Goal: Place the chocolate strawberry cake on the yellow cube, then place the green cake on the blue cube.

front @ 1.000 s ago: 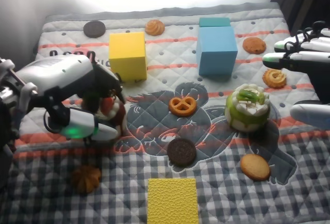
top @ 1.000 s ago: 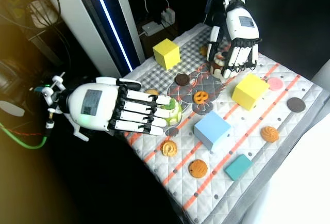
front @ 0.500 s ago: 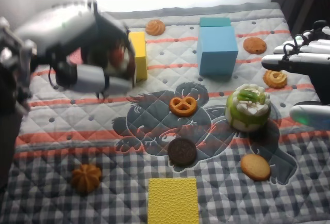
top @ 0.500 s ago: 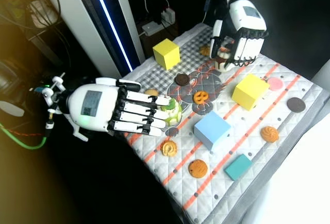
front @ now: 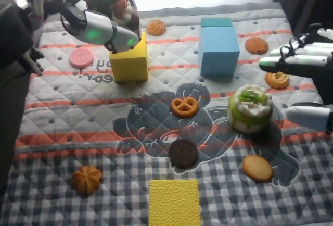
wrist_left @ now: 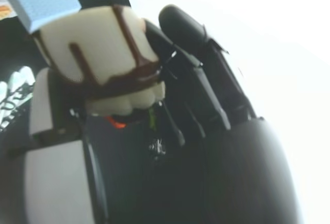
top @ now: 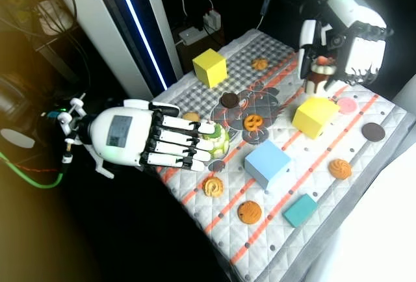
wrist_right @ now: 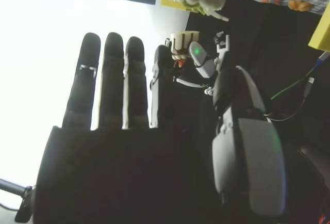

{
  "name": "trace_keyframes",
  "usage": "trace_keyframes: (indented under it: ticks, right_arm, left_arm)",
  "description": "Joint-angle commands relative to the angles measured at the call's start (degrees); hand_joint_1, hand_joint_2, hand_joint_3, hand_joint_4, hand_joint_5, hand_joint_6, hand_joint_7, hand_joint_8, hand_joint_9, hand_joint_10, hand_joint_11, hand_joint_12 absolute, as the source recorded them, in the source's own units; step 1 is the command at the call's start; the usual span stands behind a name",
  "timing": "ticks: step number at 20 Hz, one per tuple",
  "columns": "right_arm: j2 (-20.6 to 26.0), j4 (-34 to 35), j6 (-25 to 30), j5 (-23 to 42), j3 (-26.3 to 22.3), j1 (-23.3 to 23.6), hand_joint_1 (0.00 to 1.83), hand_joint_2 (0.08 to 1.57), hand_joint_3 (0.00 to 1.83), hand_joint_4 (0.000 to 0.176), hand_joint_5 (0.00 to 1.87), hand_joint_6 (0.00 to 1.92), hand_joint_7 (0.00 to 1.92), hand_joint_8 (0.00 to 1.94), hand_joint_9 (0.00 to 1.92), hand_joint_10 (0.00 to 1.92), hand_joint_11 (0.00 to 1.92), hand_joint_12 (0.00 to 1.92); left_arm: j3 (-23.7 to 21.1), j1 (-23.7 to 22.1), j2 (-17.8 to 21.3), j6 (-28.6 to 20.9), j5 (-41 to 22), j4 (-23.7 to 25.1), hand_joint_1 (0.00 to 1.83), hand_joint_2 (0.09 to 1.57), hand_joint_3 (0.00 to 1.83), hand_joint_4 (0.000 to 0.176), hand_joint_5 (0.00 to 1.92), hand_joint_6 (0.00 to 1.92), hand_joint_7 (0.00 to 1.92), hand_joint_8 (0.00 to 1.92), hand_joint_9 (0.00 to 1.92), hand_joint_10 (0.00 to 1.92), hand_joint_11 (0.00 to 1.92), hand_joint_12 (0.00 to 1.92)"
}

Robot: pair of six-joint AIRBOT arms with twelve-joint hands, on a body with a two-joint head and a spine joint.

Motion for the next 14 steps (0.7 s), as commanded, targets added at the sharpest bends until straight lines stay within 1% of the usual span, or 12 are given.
trace_keyframes:
  ticks: [1,2,3,4,5,6,7,8,9,11,13,14]
  right_arm:
    - [-0.1,0.9,0.4,6.5,0.2,0.8,0.25,1.26,0.0,0.098,0.38,0.0,0.39,0.0,0.38,0.0,0.06,0.79]
    - [-0.1,0.8,0.4,6.5,0.2,0.8,0.3,1.26,0.0,0.085,0.4,0.0,0.41,0.0,0.4,0.01,0.09,0.79]
    - [-0.1,0.8,0.4,6.5,0.3,0.8,0.31,1.26,0.0,0.081,0.4,0.0,0.41,0.0,0.4,0.0,0.09,0.8]
    - [-0.1,0.8,0.5,6.5,0.3,0.8,0.3,1.26,0.0,0.082,0.4,0.0,0.4,0.0,0.39,0.0,0.09,0.79]
    - [-0.2,0.8,0.6,6.5,0.3,0.8,0.3,1.25,0.0,0.087,0.4,0.0,0.4,0.0,0.39,0.0,0.1,0.76]
    - [-0.2,0.7,0.6,6.5,0.4,0.8,0.33,1.25,0.0,0.075,0.41,0.0,0.41,0.0,0.4,0.0,0.11,0.75]
    - [-0.2,0.7,0.6,6.5,0.5,0.8,0.37,1.26,0.0,0.085,0.41,0.0,0.39,0.0,0.38,0.0,0.1,0.74]
    - [-0.3,0.7,0.6,6.5,0.5,0.8,0.37,1.26,0.0,0.085,0.41,0.0,0.39,0.0,0.38,0.0,0.1,0.74]
    - [-0.3,0.7,0.6,6.5,0.5,0.8,0.36,1.26,0.0,0.104,0.39,0.0,0.35,0.0,0.35,0.0,0.03,0.83]
    - [-0.4,0.7,0.6,6.5,0.5,0.9,0.35,1.26,0.0,0.107,0.39,0.0,0.36,0.0,0.35,0.0,0.02,0.84]
    - [-0.4,0.6,0.8,6.5,0.5,0.9,0.34,1.25,0.0,0.104,0.41,0.0,0.39,0.0,0.38,0.0,0.04,0.83]
    - [-0.5,0.6,1.0,6.5,0.6,0.9,0.3,1.25,0.0,0.118,0.4,0.0,0.37,0.0,0.36,0.0,0.03,0.82]
  left_arm:
    - [0.5,-1.4,0.0,-0.2,-5.7,0.5,1.38,1.05,0.0,0.0,1.06,0.85,1.12,0.72,1.03,0.97,0.84,1.1]
    - [1.1,-1.6,-0.3,-0.2,-5.2,0.3,1.38,1.05,0.0,0.0,1.06,0.83,1.11,0.72,1.04,1.0,0.86,1.11]
    - [1.5,-1.5,-0.6,-0.2,-5.1,-0.2,1.38,1.05,0.0,0.0,1.05,0.82,1.12,0.72,1.05,1.01,0.86,1.12]
    - [1.9,-1.2,-0.9,-0.2,-5.3,-0.9,1.38,1.06,0.0,0.0,1.03,0.85,1.1,0.74,1.05,1.0,0.85,1.09]
    - [2.3,-0.9,-1.1,-0.2,-5.4,-1.5,1.38,1.06,0.0,0.0,1.03,0.85,1.1,0.76,1.04,1.01,0.85,1.08]
    - [2.9,-0.6,-1.6,-0.2,-5.2,-2.5,1.38,1.07,0.0,0.0,1.03,0.87,1.07,0.8,1.02,1.03,0.84,1.09]
    - [3.3,-0.4,-1.9,-0.2,-5.1,-2.9,1.38,1.07,0.0,0.0,1.02,0.87,1.08,0.79,1.02,1.04,0.81,1.1]
    - [3.6,-0.2,-2.2,-0.2,-5.0,-3.2,1.38,1.07,0.0,0.0,1.02,0.87,1.08,0.79,1.02,1.04,0.81,1.1]
    - [3.8,-0.2,-2.4,-0.2,-4.9,-3.4,1.38,1.07,0.0,0.0,1.02,0.89,1.08,0.79,0.99,1.06,0.79,1.13]
    - [4.2,-0.1,-2.9,-0.2,-4.8,-3.8,1.38,1.07,0.0,0.0,1.02,0.88,1.09,0.78,1.01,1.05,0.8,1.15]
    - [4.7,0.0,-3.5,-0.2,-4.8,-4.1,1.38,1.07,0.0,0.0,1.02,0.86,1.07,0.81,1.0,1.08,0.8,1.17]
    - [5.0,0.0,-3.8,-0.2,-4.7,-4.2,1.27,1.07,0.0,0.0,1.03,0.86,1.09,0.84,1.01,0.76,0.83,1.14]
